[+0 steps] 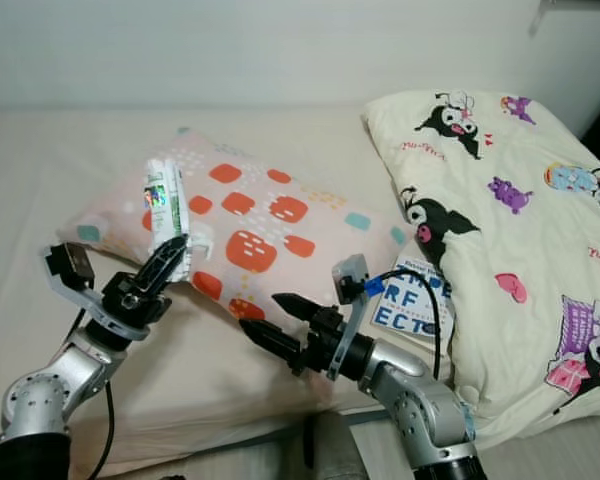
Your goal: Clean up the room
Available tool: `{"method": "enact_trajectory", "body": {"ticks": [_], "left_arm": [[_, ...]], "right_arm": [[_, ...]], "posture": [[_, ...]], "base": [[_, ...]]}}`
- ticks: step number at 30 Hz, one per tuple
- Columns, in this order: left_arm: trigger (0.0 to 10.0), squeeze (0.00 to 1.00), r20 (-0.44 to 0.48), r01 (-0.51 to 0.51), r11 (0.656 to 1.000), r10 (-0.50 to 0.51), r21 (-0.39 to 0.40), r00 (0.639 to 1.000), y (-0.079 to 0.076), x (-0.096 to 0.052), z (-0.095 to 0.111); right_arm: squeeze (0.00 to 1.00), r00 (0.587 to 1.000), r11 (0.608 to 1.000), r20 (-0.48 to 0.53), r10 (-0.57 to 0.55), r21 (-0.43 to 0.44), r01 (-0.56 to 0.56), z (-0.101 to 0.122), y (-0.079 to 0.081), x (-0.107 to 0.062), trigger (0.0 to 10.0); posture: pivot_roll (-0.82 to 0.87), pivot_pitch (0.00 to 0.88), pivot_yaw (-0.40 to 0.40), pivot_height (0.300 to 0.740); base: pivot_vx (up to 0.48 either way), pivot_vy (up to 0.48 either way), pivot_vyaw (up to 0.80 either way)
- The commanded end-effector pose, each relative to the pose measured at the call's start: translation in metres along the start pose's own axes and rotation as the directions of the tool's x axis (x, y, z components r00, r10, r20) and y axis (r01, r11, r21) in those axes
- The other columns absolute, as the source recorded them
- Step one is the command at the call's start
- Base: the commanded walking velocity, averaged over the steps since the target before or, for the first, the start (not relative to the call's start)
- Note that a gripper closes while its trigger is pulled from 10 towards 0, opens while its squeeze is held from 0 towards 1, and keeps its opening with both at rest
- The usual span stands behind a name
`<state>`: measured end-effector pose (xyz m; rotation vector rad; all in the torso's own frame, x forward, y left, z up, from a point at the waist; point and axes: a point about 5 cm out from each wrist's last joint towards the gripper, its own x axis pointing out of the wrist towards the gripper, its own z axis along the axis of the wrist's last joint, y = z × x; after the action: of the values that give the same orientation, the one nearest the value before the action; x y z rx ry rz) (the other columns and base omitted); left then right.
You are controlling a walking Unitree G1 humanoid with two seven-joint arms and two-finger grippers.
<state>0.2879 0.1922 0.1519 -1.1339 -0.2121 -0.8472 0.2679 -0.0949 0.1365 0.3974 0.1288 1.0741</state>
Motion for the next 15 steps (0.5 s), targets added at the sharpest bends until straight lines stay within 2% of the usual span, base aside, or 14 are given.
{"method": "enact_trajectory", "body": {"ticks": [1,8,14,15], "left_arm": [[10.0,0.00,-0.009,-0.048,0.999,0.048,0.004,0.999,0.006,-0.004,-0.002],[10.0,0.00,0.014,-0.137,0.991,0.137,0.003,0.990,0.017,-0.012,-0.003],[10.0,0.00,0.054,-0.278,0.960,0.277,0.020,0.959,0.036,-0.035,0.004],[10.0,0.00,0.054,-0.278,0.960,0.277,0.020,0.959,0.036,-0.035,0.004]], "right_arm": [[0.00,1.000,1.000,-0.010,0.007,0.011,-0.007,-0.002,0.003,-0.001,10.0],[0.00,1.000,1.000,-0.026,0.002,0.026,-0.001,-0.008,0.002,-0.001,10.0],[0.00,0.993,0.999,-0.114,-0.041,0.014,0.042,-0.024,-0.004,-0.004,10.0],[0.00,0.993,0.999,-0.114,-0.041,0.014,0.042,-0.024,-0.004,-0.004,10.0]], "posture": [[-0.19,0.133,-0.068,0.643],[-0.18,0.136,-0.071,0.668],[-0.18,0.130,-0.075,0.693],[-0.18,0.130,-0.075,0.693]], "base": [[0.000,0.000,0.00],[0.000,0.000,0.00],[0.000,0.000,0.00],[0.000,0.000,0.00]]}}
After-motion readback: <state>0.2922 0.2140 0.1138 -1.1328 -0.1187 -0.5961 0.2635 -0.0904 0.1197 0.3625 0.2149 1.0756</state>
